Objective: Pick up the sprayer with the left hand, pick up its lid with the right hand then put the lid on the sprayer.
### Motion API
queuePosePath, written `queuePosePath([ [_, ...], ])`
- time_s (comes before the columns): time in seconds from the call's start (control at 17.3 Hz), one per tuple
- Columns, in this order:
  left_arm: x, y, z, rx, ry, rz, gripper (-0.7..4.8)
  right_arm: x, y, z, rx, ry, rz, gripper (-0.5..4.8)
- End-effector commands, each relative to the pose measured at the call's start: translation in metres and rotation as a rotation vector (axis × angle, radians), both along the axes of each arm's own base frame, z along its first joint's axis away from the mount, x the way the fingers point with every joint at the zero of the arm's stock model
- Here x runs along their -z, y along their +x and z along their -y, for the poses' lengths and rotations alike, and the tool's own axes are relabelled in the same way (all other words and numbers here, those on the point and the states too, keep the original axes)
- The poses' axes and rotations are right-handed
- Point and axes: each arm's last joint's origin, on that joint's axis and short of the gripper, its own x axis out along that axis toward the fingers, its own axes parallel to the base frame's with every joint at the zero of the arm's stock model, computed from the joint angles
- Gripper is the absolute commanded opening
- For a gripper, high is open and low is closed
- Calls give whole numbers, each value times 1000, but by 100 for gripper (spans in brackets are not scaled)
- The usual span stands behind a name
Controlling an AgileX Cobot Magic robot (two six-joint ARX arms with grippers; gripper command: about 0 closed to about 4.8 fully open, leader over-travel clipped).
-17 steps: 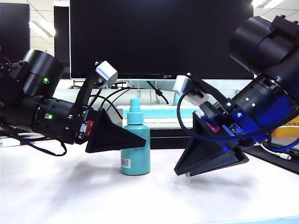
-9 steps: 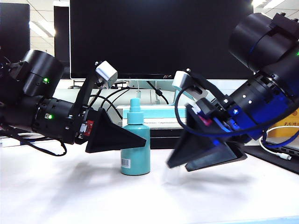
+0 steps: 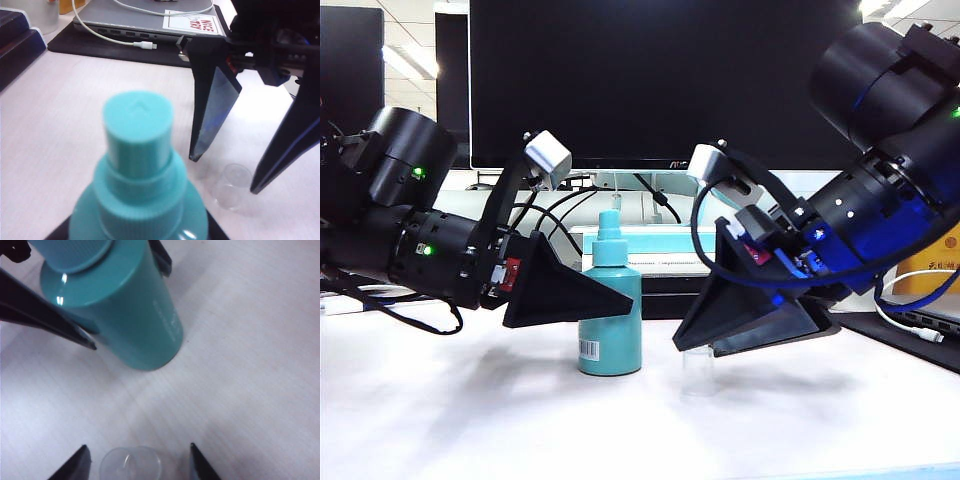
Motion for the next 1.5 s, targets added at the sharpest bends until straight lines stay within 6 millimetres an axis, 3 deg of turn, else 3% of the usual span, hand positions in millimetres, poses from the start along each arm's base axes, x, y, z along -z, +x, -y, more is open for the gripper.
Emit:
queuePosePath([
  [0.06, 0, 0, 0, 4, 1, -9, 273, 1, 1, -1, 0, 3, 7, 252],
  [0.63, 0, -1, 0, 4, 3, -14, 273, 6, 0, -5, -12, -5, -17, 228],
  [0.75, 1, -1, 0, 4, 5, -17, 273, 6, -3, -9, -27, -4, -10, 141],
  [0.81, 1, -1, 0, 4, 5, -18, 273, 6, -4, -11, -22, -14, 2, 134],
  [1.21, 3, -2, 0, 4, 17, -43, 273, 5, -3, -13, 23, -50, 45, 132],
  [1.27, 4, -3, -1, 4, 24, -58, 273, 3, -2, -14, 24, -39, 60, 105],
  [1.5, 5, -3, -1, 0, 32, -71, 273, -11, -1, -11, 67, -29, 124, 106],
])
